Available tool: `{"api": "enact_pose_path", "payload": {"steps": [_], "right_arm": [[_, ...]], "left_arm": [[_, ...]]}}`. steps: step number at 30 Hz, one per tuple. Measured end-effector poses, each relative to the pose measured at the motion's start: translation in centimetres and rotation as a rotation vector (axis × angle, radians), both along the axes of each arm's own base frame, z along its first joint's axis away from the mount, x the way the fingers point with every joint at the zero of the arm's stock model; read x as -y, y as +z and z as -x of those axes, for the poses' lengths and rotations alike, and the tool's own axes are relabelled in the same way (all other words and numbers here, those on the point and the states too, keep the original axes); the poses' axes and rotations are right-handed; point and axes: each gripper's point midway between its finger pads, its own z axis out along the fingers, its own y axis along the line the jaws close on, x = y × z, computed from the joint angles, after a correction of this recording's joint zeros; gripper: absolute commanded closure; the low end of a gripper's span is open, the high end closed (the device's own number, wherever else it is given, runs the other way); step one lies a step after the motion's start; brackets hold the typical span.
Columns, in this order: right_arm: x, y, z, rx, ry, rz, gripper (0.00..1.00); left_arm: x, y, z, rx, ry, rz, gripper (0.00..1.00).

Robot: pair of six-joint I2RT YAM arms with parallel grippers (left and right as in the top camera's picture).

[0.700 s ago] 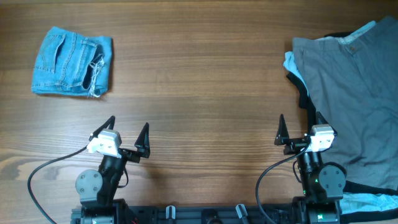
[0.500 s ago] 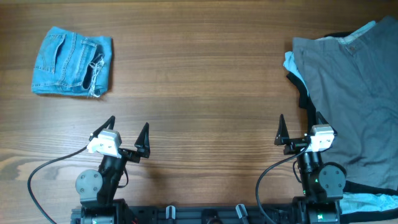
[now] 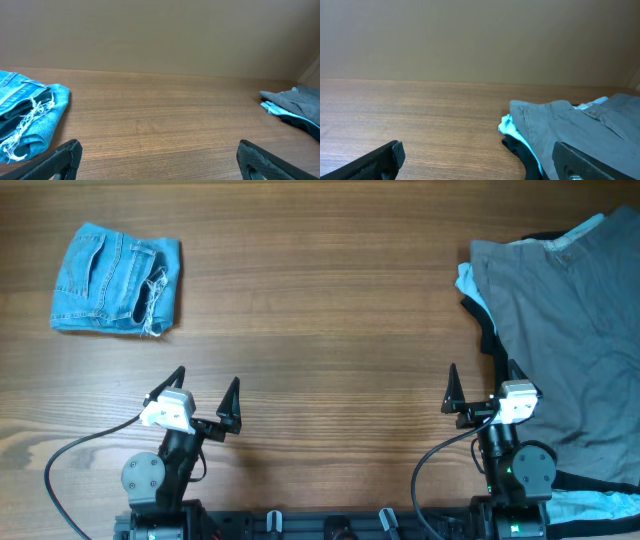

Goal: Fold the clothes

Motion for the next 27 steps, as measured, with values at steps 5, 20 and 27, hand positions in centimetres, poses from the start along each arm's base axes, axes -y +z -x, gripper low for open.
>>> {"api": "enact_pose_path", "payload": {"steps": [5, 20, 27], "right_arm": [[0.0, 0.0, 0.0, 0.000, 0.000, 0.000, 0.00], [-1.4, 5.6, 0.9, 0.070, 0.084, -0.002, 0.00], [-2.9, 6.5, -0.2, -0.611, 0.119, -0.170, 0.00]], "left_arm": [[0.0, 0.1, 0.0, 0.007, 0.000, -0.001, 0.00], [-0.5, 5.8, -0.1, 0.123, 0.030, 0.007, 0.00], [-0.9, 13.9, -6.7, -0.335, 0.028, 0.038, 0.00]]}}
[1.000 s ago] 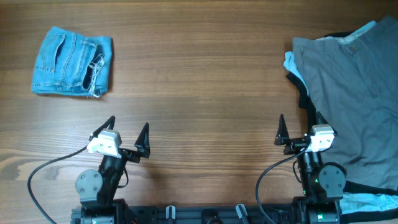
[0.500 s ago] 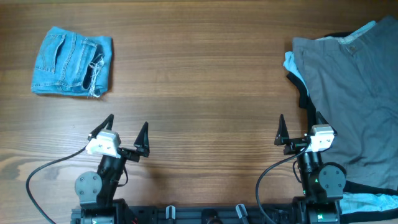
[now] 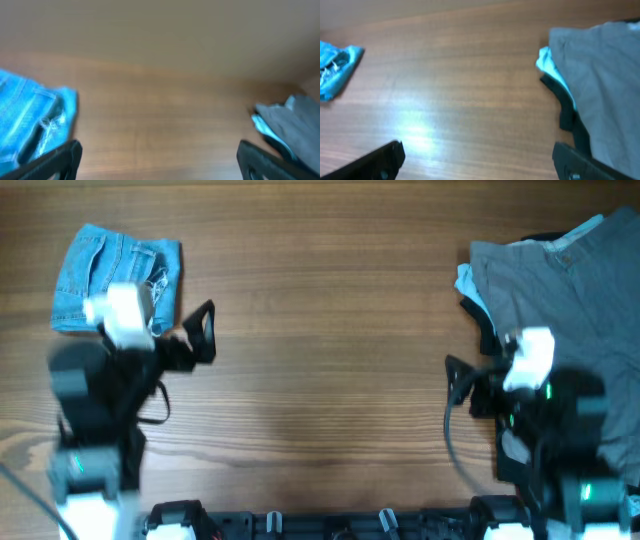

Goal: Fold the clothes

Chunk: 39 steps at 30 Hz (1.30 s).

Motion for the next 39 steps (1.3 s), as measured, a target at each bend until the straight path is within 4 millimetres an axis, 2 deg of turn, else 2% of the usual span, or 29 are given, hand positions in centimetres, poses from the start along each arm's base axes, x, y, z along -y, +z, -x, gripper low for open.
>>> {"api": "enact_pose_path", "payload": {"steps": [3, 5, 6, 7, 8, 11, 14, 15, 16, 18, 19, 20, 22, 26, 28, 29, 31, 32, 33, 35, 36, 38, 39], "right_arm": [[-0.4, 0.1, -2.8, -0.251, 0.006, -0.019, 0.00], [-1.2, 1.1, -5.6, -0.314, 0.036, -0.047, 0.00], [-1.5, 1.2, -7.3, -0.319, 0.051, -0.057, 0.10], [-1.7, 1.0, -8.8, -0.310, 0.057, -0.061, 0.25], [-1.5, 0.1, -10.7, -0.310, 0.050, -0.064, 0.26], [1.0, -3.6, -15.2, -0.332, -0.063, -0.045, 0.30], [4.4, -9.9, -19.3, -0.391, -0.185, 0.012, 0.28], [5.1, -11.5, -19.7, -0.418, -0.209, 0.025, 0.28], [6.1, -14.4, -20.2, -0.466, -0.241, 0.043, 0.28], [7.6, -17.8, -20.1, -0.532, -0.294, 0.084, 0.18], [8.4, -18.8, -19.9, -0.554, -0.329, 0.114, 0.18], [9.0, -18.8, -20.0, -0.548, -0.358, 0.140, 0.18], [9.8, -18.5, -20.2, -0.531, -0.387, 0.170, 0.25], [10.5, -18.3, -21.1, -0.489, -0.418, 0.192, 0.27], [10.8, -19.2, -21.0, -0.506, -0.424, 0.215, 0.33], [11.0, -19.8, -20.9, -0.518, -0.426, 0.227, 0.40], [11.2, -19.9, -20.8, -0.520, -0.419, 0.251, 0.46], [11.4, -19.7, -20.9, -0.516, -0.419, 0.266, 0.45], [11.4, -19.6, -20.7, -0.522, -0.410, 0.272, 0.39], [10.4, -18.0, -20.8, -0.496, -0.329, 0.253, 0.34], [10.1, -16.4, -21.1, -0.455, -0.307, 0.242, 0.36], [9.8, -11.7, -22.6, -0.318, -0.290, 0.234, 0.36], [9.8, -11.0, -22.9, -0.296, -0.290, 0.233, 0.34]], "left_arm": [[-0.1, 0.9, -4.6, -0.258, -0.011, 0.024, 0.00], [-0.3, 2.1, -8.2, -0.306, -0.014, 0.030, 0.00], [-0.4, 2.4, -9.4, -0.309, -0.016, 0.032, 0.00], [-0.3, 2.3, -9.9, -0.312, -0.020, 0.034, 0.00], [-0.3, 2.1, -10.0, -0.321, -0.022, 0.036, 0.00], [-0.3, 2.4, -10.2, -0.308, -0.023, 0.036, 0.00], [-0.3, 3.3, -10.8, -0.264, -0.024, 0.032, 0.00], [-0.3, 3.3, -10.8, -0.264, -0.024, 0.033, 0.00], [-0.3, 3.3, -10.7, -0.268, -0.024, 0.033, 0.00], [-0.3, 3.2, -10.7, -0.271, -0.024, 0.033, 0.00], [-0.3, 3.1, -10.7, -0.274, -0.024, 0.033, 0.00], [-0.3, 2.9, -10.8, -0.279, -0.024, 0.034, 0.00], [-0.4, 1.9, -11.2, -0.307, -0.024, 0.036, 0.00], [-0.4, -1.9, -11.7, -0.436, -0.022, 0.047, 0.00], [-0.4, -3.0, -11.6, -0.478, -0.022, 0.050, 0.00], [-0.4, -3.5, -11.5, -0.498, -0.022, 0.052, 0.00], [-0.4, -3.6, -11.4, -0.503, -0.022, 0.052, 0.00], [-0.4, -3.6, -11.4, -0.504, -0.022, 0.052, 0.00], [-0.4, -3.6, -11.4, -0.504, -0.022, 0.052, 0.00], [-0.4, -3.7, -11.3, -0.507, -0.022, 0.053, 0.00], [-0.4, -3.7, -11.3, -0.508, -0.022, 0.053, 0.00], [-0.4, -3.7, -11.3, -0.508, -0.022, 0.053, 0.00], [-0.4, -3.7, -11.3, -0.508, -0.022, 0.053, 0.00]]}}
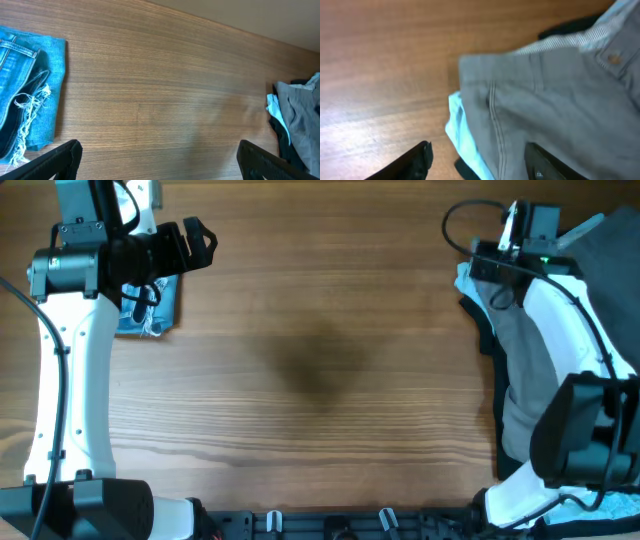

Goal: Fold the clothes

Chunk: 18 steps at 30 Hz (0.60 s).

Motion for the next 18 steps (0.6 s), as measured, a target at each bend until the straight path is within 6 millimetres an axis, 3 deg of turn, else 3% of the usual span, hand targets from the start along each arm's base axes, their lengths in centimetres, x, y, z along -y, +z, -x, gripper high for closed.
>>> {"api": "enact_pose_path", "payload": {"steps": [1, 3, 6, 11, 12, 13, 14, 16, 18], "right_arm": [[0.0, 0.0, -0.1, 0.002, 0.002, 0.002, 0.33], [0.0, -2.1, -0.5, -0.031, 0.002, -0.001, 0.34], [0.8, -6.7, -0.8, -0.103, -0.043, 0.015, 0.41], [1.8, -7.5, -0.5, -0.120, -0.086, 0.047, 0.40], [1.8, -7.9, -0.4, -0.133, -0.086, 0.047, 0.48], [1.7, -8.8, 0.1, -0.166, -0.084, 0.046, 0.67], [1.7, -9.4, 0.3, -0.182, -0.087, 0.044, 0.79], [1.8, -10.2, 0.8, -0.213, -0.095, 0.041, 0.86], [2.0, -9.3, 0.7, -0.195, -0.104, 0.041, 0.87]], "left_arm": [[0.0, 0.0, 0.0, 0.000, 0.000, 0.000, 0.00], [0.0, 0.0, 0.0, -0.002, 0.000, 0.000, 0.00], [0.1, 0.0, 0.0, -0.001, -0.005, 0.006, 0.00], [0.1, 0.0, 0.1, -0.001, -0.005, 0.006, 0.00], [0.1, 0.0, 0.1, -0.004, -0.005, 0.006, 0.00], [0.1, -0.1, 0.2, -0.011, -0.005, 0.007, 0.00], [0.1, -0.2, 0.3, -0.014, -0.005, 0.007, 0.00], [0.2, -0.2, 0.3, -0.015, -0.005, 0.007, 0.00], [0.3, -0.2, 0.3, -0.015, -0.009, 0.013, 0.00]]}}
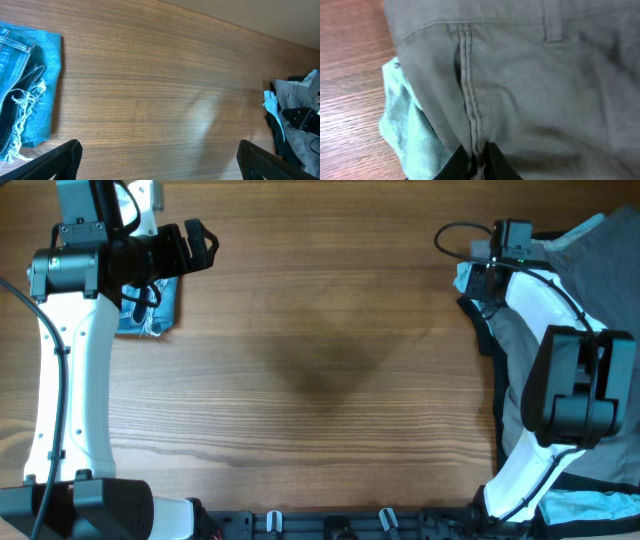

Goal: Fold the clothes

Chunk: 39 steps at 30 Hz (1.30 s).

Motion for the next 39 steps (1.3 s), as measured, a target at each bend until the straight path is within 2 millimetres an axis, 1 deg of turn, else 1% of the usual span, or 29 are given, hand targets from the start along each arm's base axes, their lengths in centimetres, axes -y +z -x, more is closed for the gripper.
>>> {"api": "enact_pose_path", "payload": {"steps": [1, 2, 4, 6, 7, 9, 10, 11, 12, 13, 14, 15, 16, 18, 19, 20, 21, 22, 23, 25, 26, 27, 28, 29, 30, 31, 33, 36, 39], "right_arm": [[0.1, 0.9, 0.0, 0.015, -0.002, 0.001, 0.89], [0.3, 2.7, -0.1, 0.048, -0.007, 0.005, 0.96], [1.5, 6.8, -0.1, 0.136, -0.037, 0.012, 0.96], [3.3, 12.4, 0.2, 0.265, -0.068, 0.023, 0.96], [3.2, 14.6, 0.2, 0.317, -0.036, 0.024, 0.96], [0.7, 19.1, 0.2, 0.425, 0.101, -0.015, 0.95], [-1.4, 19.9, 0.1, 0.454, 0.185, -0.074, 0.93], [-5.1, 23.2, 0.8, 0.528, 0.291, -0.114, 0.91], [-9.2, 24.3, 1.8, 0.535, 0.397, -0.174, 0.90], [-14.4, 24.7, 3.1, 0.518, 0.522, -0.236, 0.84], [-20.8, 24.3, 5.4, 0.470, 0.682, -0.311, 0.68], [-27.7, 23.2, 8.9, 0.391, 0.864, -0.379, 0.28], [-31.8, 22.3, 11.7, 0.335, 0.984, -0.412, 0.16], [-39.1, 20.6, 18.3, 0.233, 1.233, -0.439, 0.07], [-40.8, 20.2, 20.3, 0.219, 1.299, -0.416, 0.03], [-41.5, 20.1, 21.0, 0.223, 1.320, -0.382, 0.01], [-41.2, 20.3, 20.8, 0.240, 1.302, -0.341, 0.01], [-40.3, 20.8, 19.8, 0.267, 1.258, -0.300, 0.00], [-38.2, 22.1, 18.0, 0.319, 1.164, -0.252, 0.01], [-32.7, 26.1, 14.9, 0.446, 0.940, -0.225, 0.03], [-28.5, 28.7, 13.3, 0.524, 0.765, -0.238, 0.07], [-24.4, 30.6, 12.3, 0.583, 0.592, -0.277, 0.07], [-21.9, 31.7, 11.8, 0.615, 0.492, -0.313, 0.07], [-20.1, 32.1, 11.6, 0.628, 0.421, -0.347, 0.07], [-18.5, 31.6, 11.5, 0.604, 0.352, -0.386, 0.07], [-17.9, 31.1, 11.4, 0.583, 0.321, -0.401, 0.07], [-17.2, 29.3, 11.5, 0.509, 0.271, -0.421, 0.07], [-16.5, 26.5, 11.2, 0.407, 0.215, -0.428, 0.08], [-16.6, 24.8, 11.3, 0.345, 0.198, -0.432, 0.08]], "left_arm": [[0.0, 0.0, 0.0, 0.000, 0.000, 0.001, 0.00], [0.1, 0.0, 0.0, 0.000, -0.002, 0.003, 0.00], [0.1, 0.0, 0.0, 0.000, -0.004, 0.005, 0.00], [0.1, 0.0, 0.0, 0.000, -0.005, 0.006, 0.00], [0.1, 0.0, 0.0, 0.000, -0.005, 0.006, 0.00], [0.1, 0.1, 0.0, 0.002, -0.004, 0.005, 0.00], [-0.1, 0.1, -0.2, 0.009, 0.005, -0.007, 0.00], [-0.4, 0.1, -0.3, 0.011, 0.015, -0.020, 0.00], [-0.7, 0.1, -0.4, 0.017, 0.025, -0.029, 0.00], [-1.0, 0.2, -0.5, 0.019, 0.034, -0.035, 0.00], [-1.6, 0.4, -0.5, 0.028, 0.050, -0.040, 0.00], [-2.3, 0.8, -0.6, 0.042, 0.067, -0.043, 0.00], [-3.2, 1.3, -0.7, 0.064, 0.089, -0.050, 0.00], [-4.4, 3.0, -0.6, 0.120, 0.120, -0.060, 0.00], [-4.7, 3.8, -0.6, 0.147, 0.128, -0.065, 0.00], [-4.7, 4.3, -0.6, 0.165, 0.127, -0.064, 0.00], [-4.5, 4.7, -0.8, 0.184, 0.123, -0.063, 0.00], [-4.4, 5.0, -1.0, 0.197, 0.118, -0.063, 0.00], [-3.9, 5.1, -1.2, 0.209, 0.106, -0.061, 0.00], [-2.2, 5.1, -2.0, 0.228, 0.063, -0.057, 0.07], [-0.4, 4.3, -2.7, 0.219, 0.014, -0.058, 0.15], [2.9, 2.0, -3.6, 0.179, -0.081, -0.064, 0.25], [5.2, -0.1, -4.2, 0.145, -0.154, -0.077, 0.28], [7.6, -2.7, -4.9, 0.112, -0.231, -0.096, 0.20], [8.8, -4.2, -5.5, 0.097, -0.264, -0.101, 0.17], [11.9, -8.2, -6.8, 0.072, -0.348, -0.119, 0.15], [15.3, -12.3, -9.0, 0.100, -0.416, -0.128, 0.14], [19.7, -18.6, -10.0, 0.092, -0.498, -0.129, 0.18], [21.1, -20.5, -9.8, 0.082, -0.535, -0.101, 0.26]]}}
